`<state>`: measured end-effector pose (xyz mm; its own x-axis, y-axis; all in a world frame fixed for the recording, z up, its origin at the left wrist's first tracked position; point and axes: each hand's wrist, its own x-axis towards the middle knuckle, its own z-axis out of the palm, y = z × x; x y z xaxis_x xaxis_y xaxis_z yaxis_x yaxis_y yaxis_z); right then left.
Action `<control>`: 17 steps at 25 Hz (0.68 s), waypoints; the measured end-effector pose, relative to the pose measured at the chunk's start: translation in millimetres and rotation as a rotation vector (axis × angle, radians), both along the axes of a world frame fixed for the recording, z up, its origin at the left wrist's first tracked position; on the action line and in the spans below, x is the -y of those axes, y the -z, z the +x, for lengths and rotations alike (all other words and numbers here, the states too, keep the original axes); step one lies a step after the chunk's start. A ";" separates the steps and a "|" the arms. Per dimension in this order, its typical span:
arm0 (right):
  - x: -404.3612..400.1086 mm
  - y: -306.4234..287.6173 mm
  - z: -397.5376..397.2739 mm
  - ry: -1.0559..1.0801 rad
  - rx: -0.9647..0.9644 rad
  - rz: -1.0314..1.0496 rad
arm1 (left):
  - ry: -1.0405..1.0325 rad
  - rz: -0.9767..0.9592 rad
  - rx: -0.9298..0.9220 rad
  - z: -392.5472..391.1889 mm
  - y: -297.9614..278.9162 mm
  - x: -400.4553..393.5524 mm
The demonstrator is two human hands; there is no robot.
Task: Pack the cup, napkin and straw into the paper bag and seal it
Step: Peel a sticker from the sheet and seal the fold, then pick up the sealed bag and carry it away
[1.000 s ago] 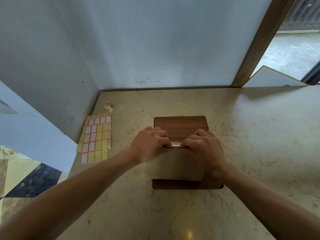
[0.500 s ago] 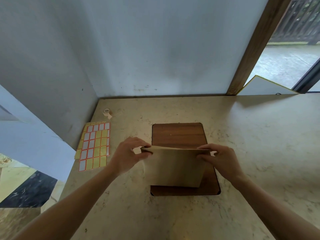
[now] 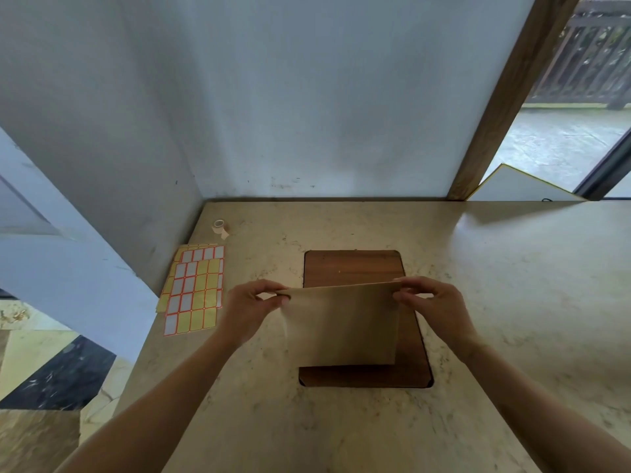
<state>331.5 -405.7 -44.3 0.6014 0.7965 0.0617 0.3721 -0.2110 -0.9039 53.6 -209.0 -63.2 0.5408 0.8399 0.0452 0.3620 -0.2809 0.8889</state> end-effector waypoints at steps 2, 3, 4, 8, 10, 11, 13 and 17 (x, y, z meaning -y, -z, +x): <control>-2.6 -1.0 1.6 -0.005 0.031 -0.007 | -0.004 0.017 0.010 2.1 -1.7 1.8; -3.4 -1.2 2.3 -0.007 0.036 -0.015 | -0.003 0.028 0.009 3.2 -1.6 1.9; -4.5 -1.4 3.0 -0.009 0.038 -0.021 | 0.000 0.030 0.012 4.6 -1.0 1.6; -6.6 2.3 4.2 0.038 0.025 -0.008 | -0.009 0.018 0.029 10.2 -1.2 2.8; -8.4 2.0 4.9 0.060 -0.006 0.017 | -0.012 0.058 0.013 14.6 -4.3 2.3; -9.9 0.6 5.3 0.061 -0.022 0.032 | -0.012 0.088 0.004 16.1 -7.3 1.9; -12.6 -4.2 6.8 0.058 -0.040 0.062 | -0.007 0.157 -0.006 19.0 -15.8 -1.2; -17.8 -18.8 13.6 0.043 -0.072 0.129 | 0.025 0.186 0.023 26.9 -36.2 -13.9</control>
